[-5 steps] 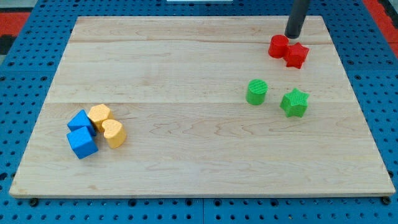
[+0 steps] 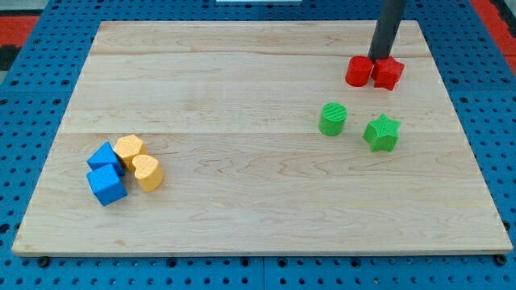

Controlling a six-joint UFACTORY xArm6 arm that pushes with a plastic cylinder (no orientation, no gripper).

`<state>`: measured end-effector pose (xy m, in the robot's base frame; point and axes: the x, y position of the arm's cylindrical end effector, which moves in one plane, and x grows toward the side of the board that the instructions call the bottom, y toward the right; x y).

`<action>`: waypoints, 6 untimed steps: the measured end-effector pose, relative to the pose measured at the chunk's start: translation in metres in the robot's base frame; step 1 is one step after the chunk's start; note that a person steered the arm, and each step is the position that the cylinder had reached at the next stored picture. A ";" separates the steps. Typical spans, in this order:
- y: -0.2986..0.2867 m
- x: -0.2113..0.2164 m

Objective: Separate the red star from red circle

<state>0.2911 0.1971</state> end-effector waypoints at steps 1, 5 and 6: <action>0.040 -0.029; 0.005 -0.016; -0.011 -0.035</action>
